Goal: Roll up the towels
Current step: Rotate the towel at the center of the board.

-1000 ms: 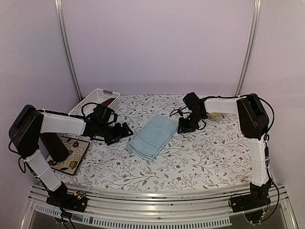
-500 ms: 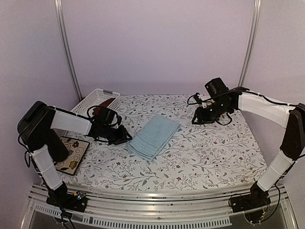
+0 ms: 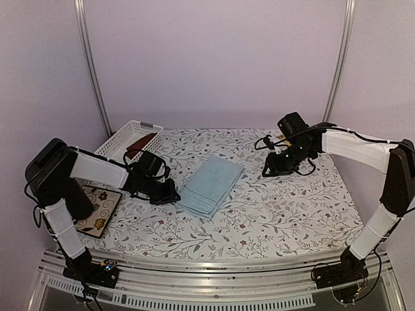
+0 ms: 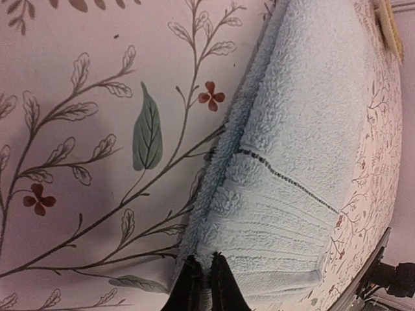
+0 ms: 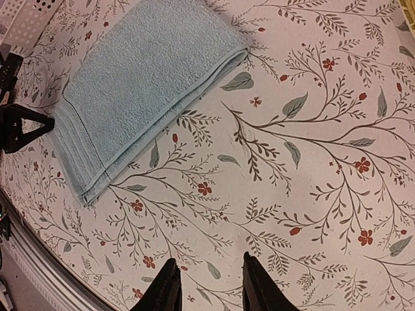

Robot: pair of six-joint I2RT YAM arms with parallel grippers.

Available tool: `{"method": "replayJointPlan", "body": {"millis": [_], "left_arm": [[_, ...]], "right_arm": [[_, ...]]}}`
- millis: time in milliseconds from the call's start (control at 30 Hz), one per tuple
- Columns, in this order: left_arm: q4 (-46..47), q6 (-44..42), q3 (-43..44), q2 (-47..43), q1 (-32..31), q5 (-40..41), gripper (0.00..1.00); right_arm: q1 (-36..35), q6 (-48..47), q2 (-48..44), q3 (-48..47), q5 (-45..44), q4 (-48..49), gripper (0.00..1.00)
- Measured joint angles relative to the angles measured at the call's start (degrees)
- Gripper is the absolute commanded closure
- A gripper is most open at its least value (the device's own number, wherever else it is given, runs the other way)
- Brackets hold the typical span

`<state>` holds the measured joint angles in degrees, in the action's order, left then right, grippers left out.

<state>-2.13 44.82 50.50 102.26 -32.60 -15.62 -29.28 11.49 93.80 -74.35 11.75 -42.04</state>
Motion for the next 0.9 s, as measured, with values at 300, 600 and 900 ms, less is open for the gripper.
{"method": "replayJointPlan", "body": {"millis": [300, 600, 900], "left_arm": [[1.22, 3.58, -1.42, -0.09, -4.70, 0.07, 0.66], [2.14, 8.61, -2.49, -1.01, -9.01, -0.04, 0.67], [7.78, 12.41, -5.68, -2.01, -14.27, -1.14, 0.50]], "right_arm": [[-2.91, -1.38, 0.76, -0.28, 0.57, 0.35, 0.63], [-12.04, -10.88, 0.79, 1.42, -3.19, 9.29, 0.53], [-23.54, -25.62, 1.05, 8.00, -5.70, 21.53, 0.48]]}}
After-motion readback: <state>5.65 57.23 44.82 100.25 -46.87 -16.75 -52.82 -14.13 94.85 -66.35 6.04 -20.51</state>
